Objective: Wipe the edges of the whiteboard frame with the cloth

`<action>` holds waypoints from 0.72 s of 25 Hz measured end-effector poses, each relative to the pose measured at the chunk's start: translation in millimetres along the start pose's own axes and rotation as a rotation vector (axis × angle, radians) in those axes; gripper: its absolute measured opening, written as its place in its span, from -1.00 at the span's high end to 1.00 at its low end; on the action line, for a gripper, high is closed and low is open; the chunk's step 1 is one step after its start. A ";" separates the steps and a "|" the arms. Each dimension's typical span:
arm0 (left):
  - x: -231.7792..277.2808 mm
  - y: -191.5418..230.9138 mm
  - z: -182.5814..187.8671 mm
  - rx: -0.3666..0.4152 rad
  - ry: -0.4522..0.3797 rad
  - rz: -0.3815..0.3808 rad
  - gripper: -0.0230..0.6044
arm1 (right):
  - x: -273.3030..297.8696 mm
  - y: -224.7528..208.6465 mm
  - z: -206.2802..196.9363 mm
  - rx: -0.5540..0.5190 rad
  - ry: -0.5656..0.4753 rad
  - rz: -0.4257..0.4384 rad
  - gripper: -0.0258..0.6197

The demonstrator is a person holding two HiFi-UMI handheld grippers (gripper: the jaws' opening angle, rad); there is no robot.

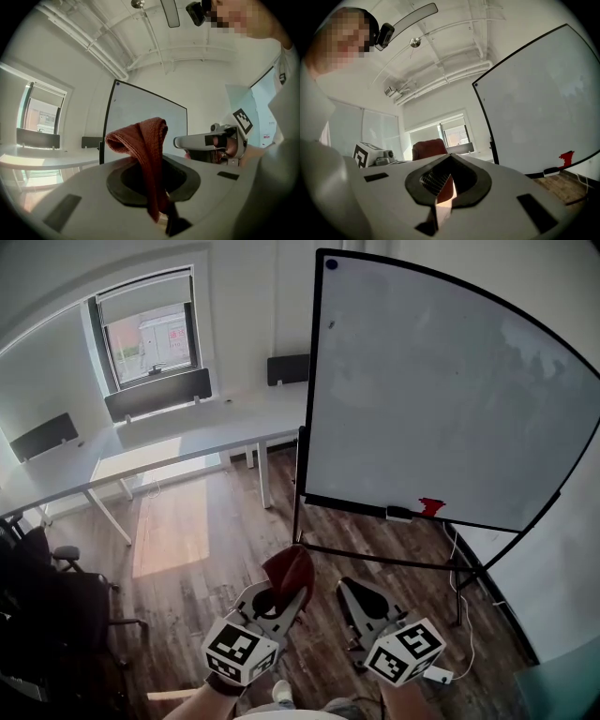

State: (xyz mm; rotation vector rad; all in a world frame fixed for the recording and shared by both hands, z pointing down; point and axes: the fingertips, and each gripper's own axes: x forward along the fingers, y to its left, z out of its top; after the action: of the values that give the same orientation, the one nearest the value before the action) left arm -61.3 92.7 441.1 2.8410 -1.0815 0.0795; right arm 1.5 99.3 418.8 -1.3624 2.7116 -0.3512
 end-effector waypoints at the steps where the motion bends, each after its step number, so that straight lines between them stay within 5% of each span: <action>1: 1.3 8.5 -0.2 0.004 0.002 -0.004 0.73 | 7.5 0.3 0.6 -0.001 -0.005 -0.006 0.91; 18: 89.4 89.8 14.8 0.000 -0.004 -0.001 0.73 | 103.7 -68.1 32.5 -0.046 -0.067 -0.040 0.91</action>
State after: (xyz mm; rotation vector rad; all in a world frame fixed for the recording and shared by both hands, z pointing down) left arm -54.1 -34.7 440.8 2.8436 -1.0803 0.0740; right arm -1.7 -28.2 406.5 -1.4153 2.6574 -0.2422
